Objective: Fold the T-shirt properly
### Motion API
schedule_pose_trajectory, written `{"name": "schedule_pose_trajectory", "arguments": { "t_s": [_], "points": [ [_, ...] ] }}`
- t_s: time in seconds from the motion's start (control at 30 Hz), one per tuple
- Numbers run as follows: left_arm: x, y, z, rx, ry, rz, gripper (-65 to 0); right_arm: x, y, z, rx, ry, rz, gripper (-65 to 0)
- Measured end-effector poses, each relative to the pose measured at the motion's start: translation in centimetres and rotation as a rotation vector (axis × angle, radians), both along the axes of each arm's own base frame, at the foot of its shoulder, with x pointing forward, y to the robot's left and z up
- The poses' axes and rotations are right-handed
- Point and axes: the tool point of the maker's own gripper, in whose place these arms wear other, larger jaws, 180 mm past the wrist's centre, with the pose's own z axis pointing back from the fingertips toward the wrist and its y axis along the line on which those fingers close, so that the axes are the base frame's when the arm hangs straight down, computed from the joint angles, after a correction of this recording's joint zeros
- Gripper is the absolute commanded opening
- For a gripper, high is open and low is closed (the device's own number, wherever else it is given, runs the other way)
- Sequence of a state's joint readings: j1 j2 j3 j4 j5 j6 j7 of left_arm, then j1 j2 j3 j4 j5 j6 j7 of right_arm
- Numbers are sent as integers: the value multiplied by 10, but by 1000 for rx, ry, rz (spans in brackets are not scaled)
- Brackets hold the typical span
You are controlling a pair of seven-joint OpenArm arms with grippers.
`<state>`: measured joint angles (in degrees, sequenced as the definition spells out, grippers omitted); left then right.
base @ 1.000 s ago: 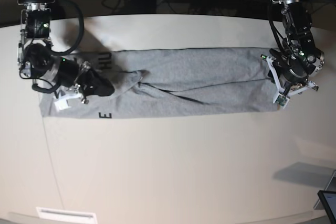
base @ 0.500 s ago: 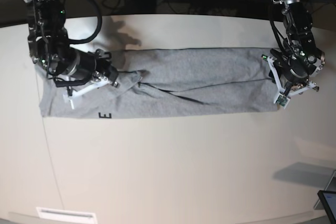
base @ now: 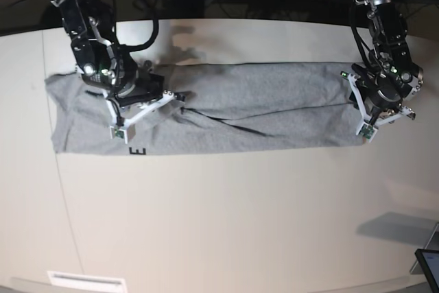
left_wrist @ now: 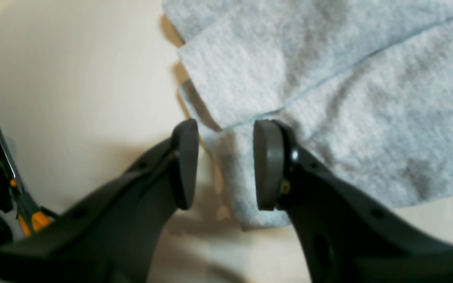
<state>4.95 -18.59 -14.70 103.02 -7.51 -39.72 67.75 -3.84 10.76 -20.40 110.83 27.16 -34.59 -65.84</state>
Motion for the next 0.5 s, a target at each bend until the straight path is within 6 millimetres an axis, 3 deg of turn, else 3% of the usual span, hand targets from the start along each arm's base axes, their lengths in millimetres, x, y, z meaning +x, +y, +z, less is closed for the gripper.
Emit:
{"name": "schedule_pose_trajectory", "arguments": {
  "t_s": [0.07, 0.17, 0.33, 0.5],
  "points": [
    [0, 0, 0, -1, -1, -1, -415, 2, 7, 3, 13, -1, 8, -650],
    [0, 1, 0, 0, -1, 2, -415, 8, 1, 6, -14, -25, 0, -650],
    [0, 2, 1, 1, -2, 5, -415, 6, -3, -14, -35, 29, -11, -650],
    [0, 1, 0, 0, -1, 2, -415, 21, -14, -24, -76, 7, -39, -650]
  ]
}}
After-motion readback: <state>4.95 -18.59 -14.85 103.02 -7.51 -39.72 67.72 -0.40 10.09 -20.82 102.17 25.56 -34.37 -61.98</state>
